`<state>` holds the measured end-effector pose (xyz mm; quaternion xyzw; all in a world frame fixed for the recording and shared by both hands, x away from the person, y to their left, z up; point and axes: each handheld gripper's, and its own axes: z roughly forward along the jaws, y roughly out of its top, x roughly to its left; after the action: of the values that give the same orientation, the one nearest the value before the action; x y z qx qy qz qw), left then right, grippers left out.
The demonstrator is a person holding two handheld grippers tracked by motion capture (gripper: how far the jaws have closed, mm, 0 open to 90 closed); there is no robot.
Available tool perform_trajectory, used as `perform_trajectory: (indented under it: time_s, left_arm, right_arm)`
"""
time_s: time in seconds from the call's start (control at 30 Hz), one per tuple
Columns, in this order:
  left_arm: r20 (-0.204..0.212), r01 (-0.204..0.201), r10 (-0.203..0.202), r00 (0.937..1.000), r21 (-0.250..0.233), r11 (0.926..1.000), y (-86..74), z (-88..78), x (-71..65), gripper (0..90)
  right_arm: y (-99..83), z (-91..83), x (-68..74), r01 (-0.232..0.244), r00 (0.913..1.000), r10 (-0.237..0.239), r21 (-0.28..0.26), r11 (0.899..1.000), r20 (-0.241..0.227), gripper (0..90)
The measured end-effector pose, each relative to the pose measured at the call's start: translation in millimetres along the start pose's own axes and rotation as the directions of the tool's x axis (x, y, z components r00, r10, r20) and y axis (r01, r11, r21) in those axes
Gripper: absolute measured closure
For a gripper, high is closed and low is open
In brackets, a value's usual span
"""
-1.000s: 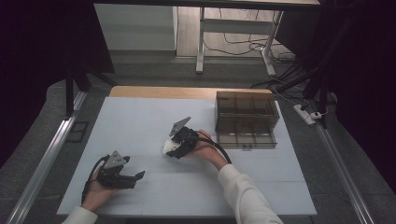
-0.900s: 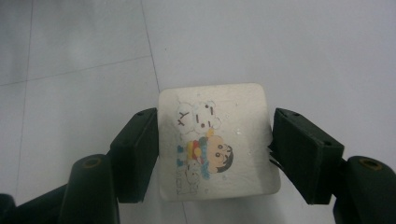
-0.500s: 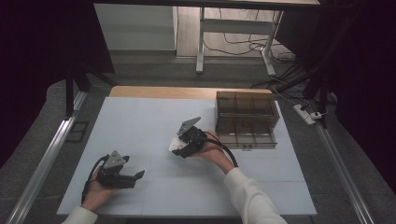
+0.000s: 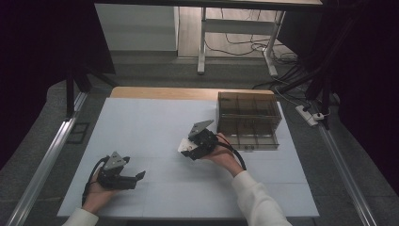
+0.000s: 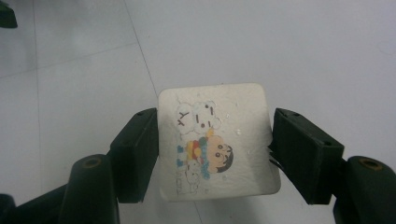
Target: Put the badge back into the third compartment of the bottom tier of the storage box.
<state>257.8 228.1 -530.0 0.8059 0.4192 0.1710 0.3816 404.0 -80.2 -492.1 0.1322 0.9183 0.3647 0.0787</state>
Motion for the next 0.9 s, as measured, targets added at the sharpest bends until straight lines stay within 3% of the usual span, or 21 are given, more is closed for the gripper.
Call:
perform_trajectory:
  time_s: [0.37, 0.9]
  left_arm:
    - [0.000, -0.001, 0.001, 1.0000, -0.003, 1.0000, -0.4, -1.3, 0.5, 15.1]
    - [0.001, -0.004, 0.004, 1.0000, -0.009, 1.0000, -0.9, -2.7, -0.5, 15.2]
  right_arm:
    - [-10.7, -26.3, 5.5, -0.029, 0.9985, 0.030, -0.028, 0.999, 0.046, 32.8]
    - [-22.2, -48.2, 6.1, -0.065, 0.9953, 0.068, -0.048, 0.997, 0.069, 32.8]
